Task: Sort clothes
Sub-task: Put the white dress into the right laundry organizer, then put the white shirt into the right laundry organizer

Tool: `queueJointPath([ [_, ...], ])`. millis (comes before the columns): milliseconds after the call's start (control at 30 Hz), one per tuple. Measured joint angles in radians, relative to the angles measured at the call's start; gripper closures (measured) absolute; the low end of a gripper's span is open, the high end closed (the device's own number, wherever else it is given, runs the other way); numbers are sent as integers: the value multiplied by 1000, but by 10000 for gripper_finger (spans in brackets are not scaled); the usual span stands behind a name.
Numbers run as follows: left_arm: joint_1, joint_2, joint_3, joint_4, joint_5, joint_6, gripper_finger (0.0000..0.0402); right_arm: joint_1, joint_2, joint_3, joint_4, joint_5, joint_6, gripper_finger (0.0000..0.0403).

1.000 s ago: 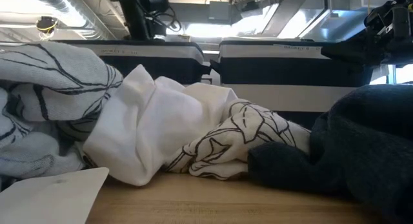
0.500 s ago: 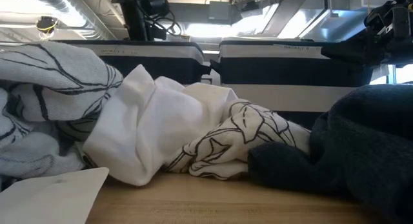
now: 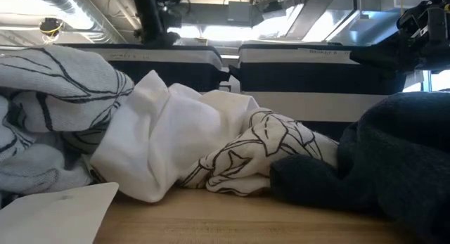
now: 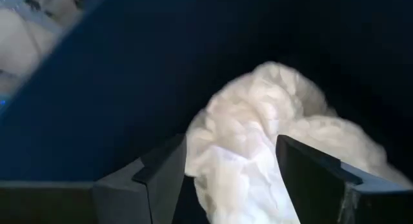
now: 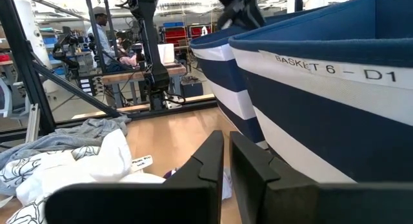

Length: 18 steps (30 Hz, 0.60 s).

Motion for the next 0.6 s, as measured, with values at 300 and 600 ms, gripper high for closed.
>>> queueJointPath([
  [300,-121,-97,67,-16,57,-36,175,0,0,0,-2,0,0,373],
  [600,-358,-186,40,-30,168,-165,176,0,0,0,-1,0,0,373],
])
